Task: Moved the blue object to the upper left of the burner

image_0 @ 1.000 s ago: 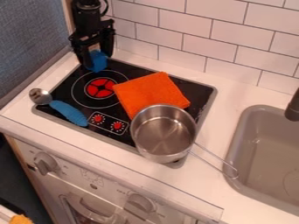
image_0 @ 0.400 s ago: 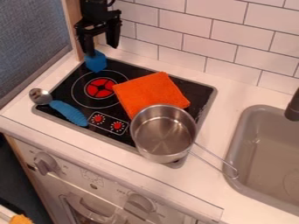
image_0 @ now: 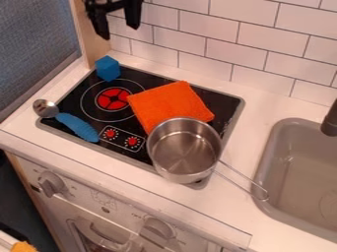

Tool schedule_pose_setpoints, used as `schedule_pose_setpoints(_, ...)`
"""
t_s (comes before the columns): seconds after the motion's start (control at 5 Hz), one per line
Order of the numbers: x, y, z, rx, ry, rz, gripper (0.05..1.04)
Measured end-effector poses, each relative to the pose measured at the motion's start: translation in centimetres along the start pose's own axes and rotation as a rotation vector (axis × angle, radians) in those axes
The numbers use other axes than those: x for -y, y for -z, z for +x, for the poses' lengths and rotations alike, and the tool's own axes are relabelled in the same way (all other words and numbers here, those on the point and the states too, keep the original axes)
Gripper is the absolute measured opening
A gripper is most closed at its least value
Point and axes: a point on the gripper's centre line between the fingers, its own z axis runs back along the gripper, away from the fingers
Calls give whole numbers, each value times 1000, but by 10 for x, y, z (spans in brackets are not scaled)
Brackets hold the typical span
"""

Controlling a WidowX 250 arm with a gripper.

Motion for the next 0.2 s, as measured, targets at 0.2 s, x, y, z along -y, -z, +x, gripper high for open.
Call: schedule_pose_setpoints(0.2, 2, 0, -2, 0, 8, 0, 1001)
